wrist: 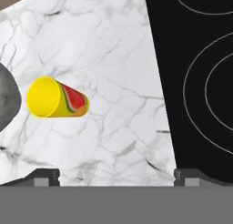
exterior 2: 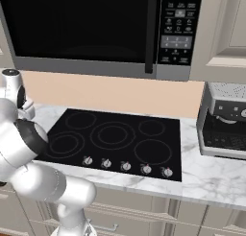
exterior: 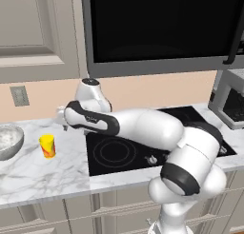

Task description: Pick the cup and bowl from the counter and place them on the counter next to the sink.

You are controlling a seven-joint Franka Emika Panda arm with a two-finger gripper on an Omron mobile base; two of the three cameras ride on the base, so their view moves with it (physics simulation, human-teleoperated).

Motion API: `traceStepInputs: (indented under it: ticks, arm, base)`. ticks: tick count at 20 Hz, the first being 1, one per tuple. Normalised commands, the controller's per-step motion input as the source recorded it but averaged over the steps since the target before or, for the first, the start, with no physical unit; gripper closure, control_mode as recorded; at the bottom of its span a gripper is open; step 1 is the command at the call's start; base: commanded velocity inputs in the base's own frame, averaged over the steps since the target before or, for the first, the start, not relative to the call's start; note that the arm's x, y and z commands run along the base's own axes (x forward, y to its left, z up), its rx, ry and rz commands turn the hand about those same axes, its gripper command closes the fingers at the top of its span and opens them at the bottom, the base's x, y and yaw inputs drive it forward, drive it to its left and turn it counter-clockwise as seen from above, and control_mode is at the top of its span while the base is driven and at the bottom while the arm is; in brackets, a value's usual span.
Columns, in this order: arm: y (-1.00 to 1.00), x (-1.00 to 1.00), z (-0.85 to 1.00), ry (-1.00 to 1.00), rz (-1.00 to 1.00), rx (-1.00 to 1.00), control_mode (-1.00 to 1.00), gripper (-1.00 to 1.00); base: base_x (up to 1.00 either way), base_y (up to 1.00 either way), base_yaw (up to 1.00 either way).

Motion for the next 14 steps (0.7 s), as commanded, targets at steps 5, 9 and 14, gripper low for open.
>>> traceStepInputs:
  ticks: [5, 9, 14]
  arm:
    - [0.36, 0.13, 0.00, 0.00, 0.00, -0.01, -1.00, -1.00]
    - [0.45, 0.05, 0.00, 0.01, 0.00, -0.02, -1.00, -1.00]
    - [0.30, 0.12, -0.03, 0.07, 0.00, -0.04, -1.00, -1.00]
  base:
    - [0.00, 0.00, 0.00]
    - [0.00, 0.00, 0.00]
    - [0.00, 0.00, 0.00]
